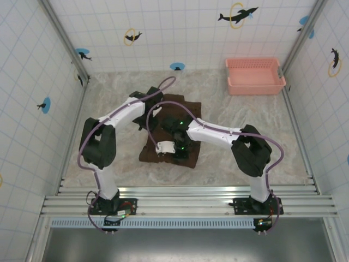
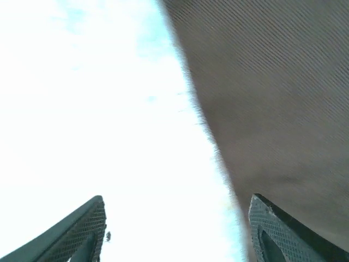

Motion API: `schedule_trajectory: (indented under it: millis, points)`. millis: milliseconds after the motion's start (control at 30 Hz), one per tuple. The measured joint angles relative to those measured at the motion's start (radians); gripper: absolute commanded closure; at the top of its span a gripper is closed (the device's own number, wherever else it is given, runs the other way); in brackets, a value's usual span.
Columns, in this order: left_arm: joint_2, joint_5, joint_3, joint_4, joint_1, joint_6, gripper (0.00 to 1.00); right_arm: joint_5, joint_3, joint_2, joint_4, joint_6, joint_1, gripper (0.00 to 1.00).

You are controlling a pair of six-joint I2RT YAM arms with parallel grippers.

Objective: Roll up the long pants

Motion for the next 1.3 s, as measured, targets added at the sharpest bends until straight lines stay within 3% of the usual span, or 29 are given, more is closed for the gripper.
schedule_trajectory:
  millis: [200, 333, 533, 767, 867, 1000, 1167, 1300]
  points:
    - [-0.134, -0.052, 0.015, -0.023, 0.01, 0.011, 0.25, -0.318, 0.007, 0.004, -0.029, 0.095, -0.145, 0.88]
    - [-0.161, -0.032, 0.009, -0.029, 0.01, 0.012, 0.28, -0.5, 0.133, 0.097, -0.108, 0.118, -0.233, 0.89]
    - [-0.182, 0.031, -0.057, -0.029, 0.004, 0.011, 0.31, -0.65, 0.214, 0.248, -0.166, 0.129, -0.287, 0.89]
    - [-0.182, 0.077, -0.064, -0.029, -0.062, 0.003, 0.37, -0.708, 0.232, 0.352, -0.194, 0.13, -0.328, 0.9]
    - [-0.182, 0.096, -0.064, -0.029, -0.091, -0.008, 0.49, -0.706, 0.232, 0.377, -0.195, 0.13, -0.347, 0.9]
    - [-0.182, 0.149, -0.066, -0.023, -0.109, -0.031, 0.72, -0.689, 0.233, 0.393, -0.186, 0.141, -0.365, 0.89]
    - [-0.164, 0.191, -0.102, 0.016, -0.115, -0.049, 0.74, -0.653, 0.242, 0.41, -0.149, 0.184, -0.369, 0.88]
    - [-0.047, 0.188, -0.09, 0.028, -0.115, -0.049, 0.77, -0.634, 0.253, 0.429, -0.123, 0.221, -0.368, 0.87]
